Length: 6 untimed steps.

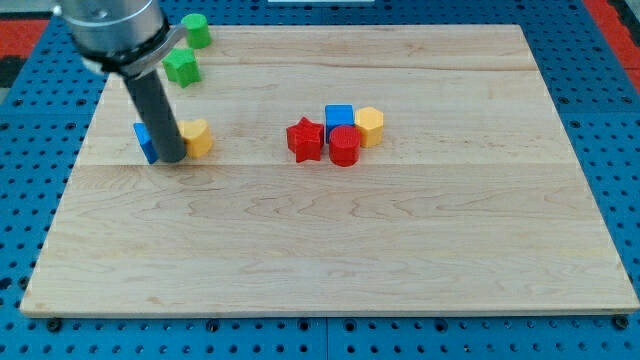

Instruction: Slide the yellow heart up and right a bit

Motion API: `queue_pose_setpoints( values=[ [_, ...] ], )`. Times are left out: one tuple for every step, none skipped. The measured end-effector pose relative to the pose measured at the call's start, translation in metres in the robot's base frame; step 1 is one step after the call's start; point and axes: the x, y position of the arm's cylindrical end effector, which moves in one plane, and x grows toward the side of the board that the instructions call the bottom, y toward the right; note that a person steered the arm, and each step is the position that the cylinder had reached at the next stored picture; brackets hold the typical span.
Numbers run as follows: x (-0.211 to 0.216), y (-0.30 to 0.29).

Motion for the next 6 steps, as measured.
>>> queue_pose_setpoints(
  values=[
    [-0.023, 0.034],
    [-0.018, 0.036],
    [-0.018, 0.015],
    [-0.058, 0.022],
    [-0.071, 0.037],
    [-0.067, 0.072]
  ],
)
